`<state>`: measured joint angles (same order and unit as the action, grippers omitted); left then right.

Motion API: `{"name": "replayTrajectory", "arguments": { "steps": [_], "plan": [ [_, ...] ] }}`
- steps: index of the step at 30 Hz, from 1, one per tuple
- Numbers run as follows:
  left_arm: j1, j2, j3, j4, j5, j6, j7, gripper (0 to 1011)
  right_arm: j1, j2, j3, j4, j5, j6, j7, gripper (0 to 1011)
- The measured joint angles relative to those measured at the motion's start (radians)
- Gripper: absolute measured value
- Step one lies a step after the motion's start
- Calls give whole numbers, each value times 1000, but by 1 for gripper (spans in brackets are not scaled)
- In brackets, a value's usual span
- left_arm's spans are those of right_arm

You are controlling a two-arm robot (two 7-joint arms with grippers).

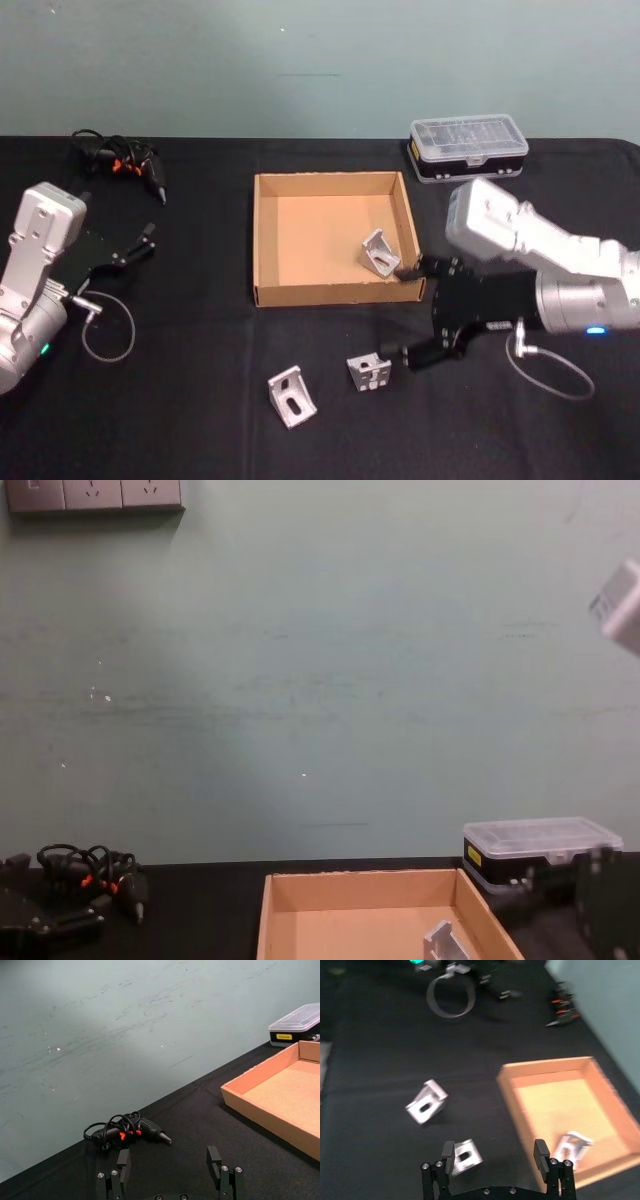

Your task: Use one hand to pick up the angle iron from the table and place it into the box.

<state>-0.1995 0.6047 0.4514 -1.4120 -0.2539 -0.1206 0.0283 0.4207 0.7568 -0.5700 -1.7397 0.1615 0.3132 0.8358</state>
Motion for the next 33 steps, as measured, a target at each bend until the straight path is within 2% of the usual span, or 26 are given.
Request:
{"name": "replayTrajectory", "arguments": {
  "steps": [6,13,20,33],
  "plan": [
    [0,0,0,0,0,0,0,1000,43,31,-73,-5,-25,-1,84,1004],
    [0,0,0,0,0,0,0,1000,82,35,-132,3,-58,-2,115,1004],
    [0,0,0,0,0,0,0,1000,119,4,-181,49,-73,-8,121,1004],
    [0,0,0,0,0,0,0,1000,174,-49,-245,149,-77,-29,131,1004]
  ]
}}
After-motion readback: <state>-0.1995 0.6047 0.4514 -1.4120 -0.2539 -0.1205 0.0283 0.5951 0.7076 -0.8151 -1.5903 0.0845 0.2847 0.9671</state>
